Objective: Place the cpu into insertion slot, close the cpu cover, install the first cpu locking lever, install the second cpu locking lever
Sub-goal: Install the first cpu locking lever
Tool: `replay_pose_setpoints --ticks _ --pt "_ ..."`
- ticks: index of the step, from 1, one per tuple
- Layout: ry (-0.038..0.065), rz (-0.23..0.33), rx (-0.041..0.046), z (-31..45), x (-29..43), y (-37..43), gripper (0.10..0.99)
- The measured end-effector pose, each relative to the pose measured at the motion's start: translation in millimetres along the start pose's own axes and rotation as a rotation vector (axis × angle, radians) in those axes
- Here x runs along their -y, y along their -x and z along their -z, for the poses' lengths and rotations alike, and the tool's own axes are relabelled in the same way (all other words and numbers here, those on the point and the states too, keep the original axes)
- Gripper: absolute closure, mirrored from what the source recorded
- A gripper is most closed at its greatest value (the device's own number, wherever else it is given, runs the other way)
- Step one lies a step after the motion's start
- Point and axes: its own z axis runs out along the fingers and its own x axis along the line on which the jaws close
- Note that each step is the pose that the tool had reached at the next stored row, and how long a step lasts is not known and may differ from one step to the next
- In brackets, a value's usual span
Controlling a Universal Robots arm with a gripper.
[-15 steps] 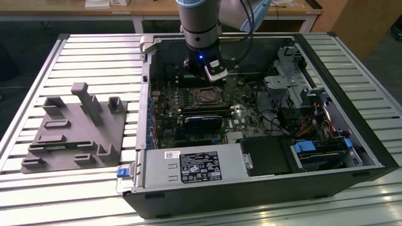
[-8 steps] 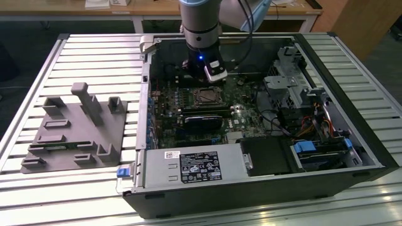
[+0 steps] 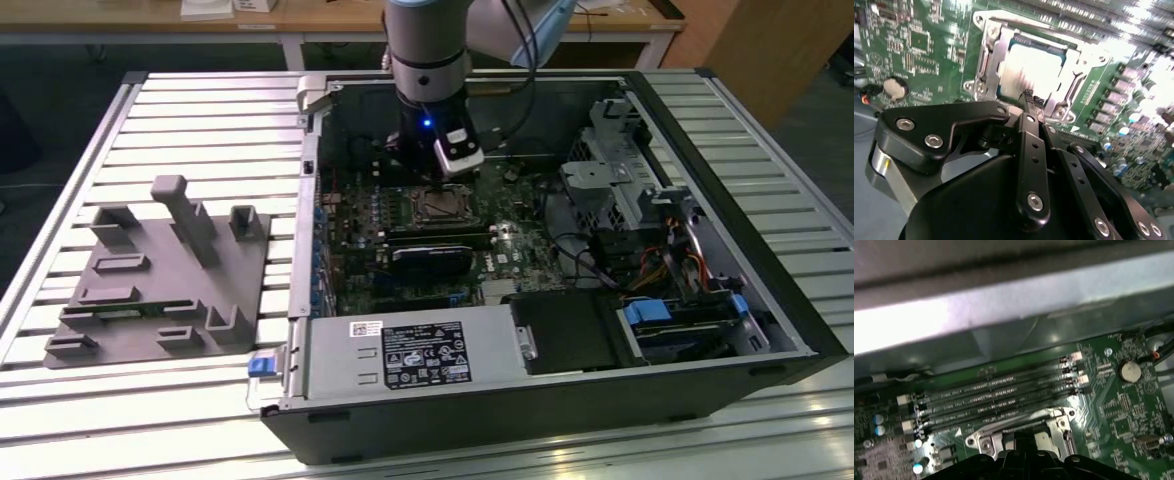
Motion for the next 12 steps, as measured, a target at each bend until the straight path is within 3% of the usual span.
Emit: replay_pose_setpoints --ticks 8,12 --pt "-0.091 0.011 0.0183 -0.7 0.1 0.3 0.98" --pt "-0.094 0.012 0.0189 -0.6 0.1 0.3 0.98"
